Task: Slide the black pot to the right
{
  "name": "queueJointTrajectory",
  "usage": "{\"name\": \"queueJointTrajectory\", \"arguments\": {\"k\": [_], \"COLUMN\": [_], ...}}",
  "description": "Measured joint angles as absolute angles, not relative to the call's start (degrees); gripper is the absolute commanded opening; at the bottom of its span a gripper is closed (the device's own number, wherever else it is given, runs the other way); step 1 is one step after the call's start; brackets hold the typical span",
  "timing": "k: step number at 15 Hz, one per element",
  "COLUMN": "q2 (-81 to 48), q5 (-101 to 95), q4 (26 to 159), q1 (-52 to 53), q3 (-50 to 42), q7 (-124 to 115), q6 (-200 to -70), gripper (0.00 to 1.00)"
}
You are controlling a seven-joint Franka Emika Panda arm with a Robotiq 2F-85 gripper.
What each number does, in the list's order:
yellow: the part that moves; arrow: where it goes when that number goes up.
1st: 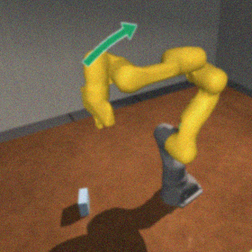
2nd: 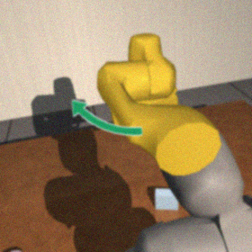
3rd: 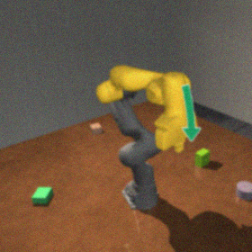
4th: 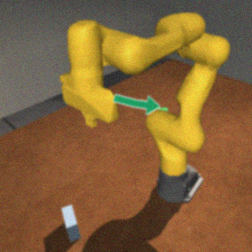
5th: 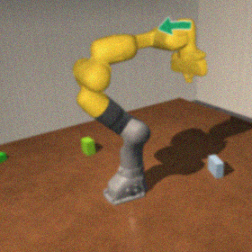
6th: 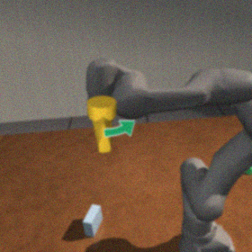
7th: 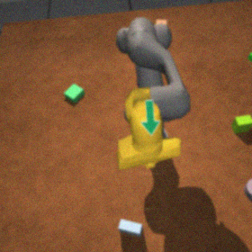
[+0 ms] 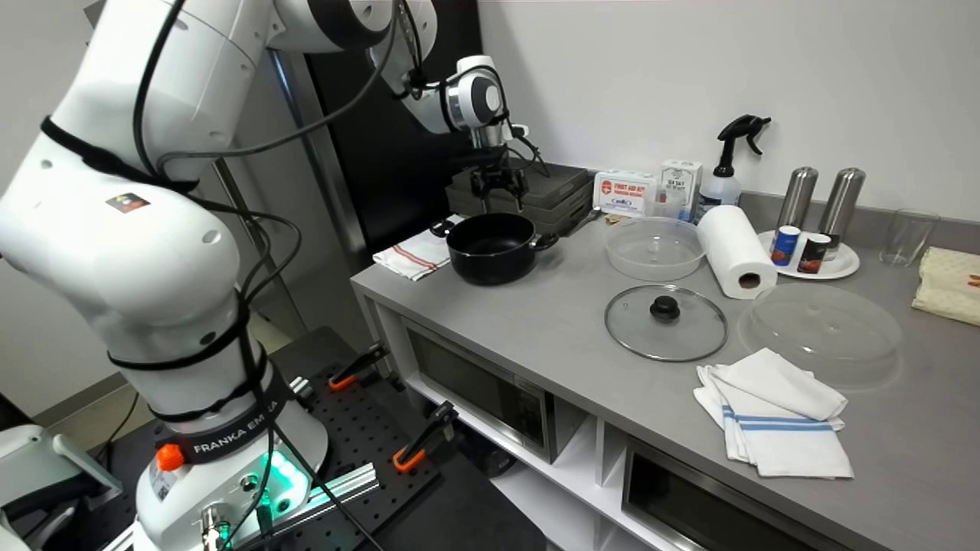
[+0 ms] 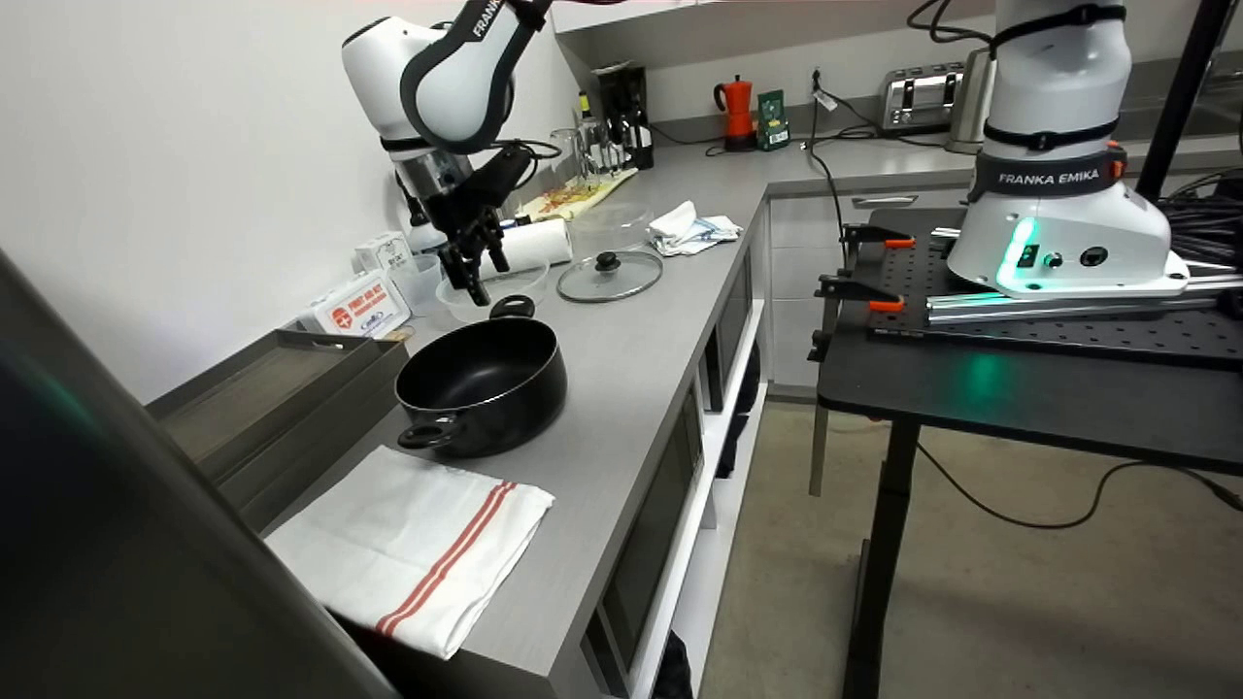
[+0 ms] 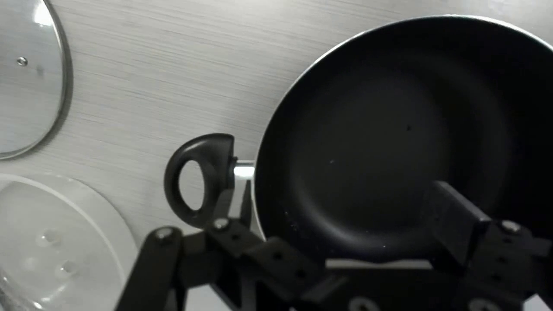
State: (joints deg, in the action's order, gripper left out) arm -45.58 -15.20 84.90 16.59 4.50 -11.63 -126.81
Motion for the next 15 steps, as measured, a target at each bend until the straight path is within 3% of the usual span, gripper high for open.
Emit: {"name": "queueJointTrajectory", "arguments": {"k": [15], "q2": [-51.4], "q5": [-13.7], "q4": [84.9], "q1": [17.9], "q3": [5.6], "q7": [-6.3], "q6": [-126.1], "gripper": [1.0]}}
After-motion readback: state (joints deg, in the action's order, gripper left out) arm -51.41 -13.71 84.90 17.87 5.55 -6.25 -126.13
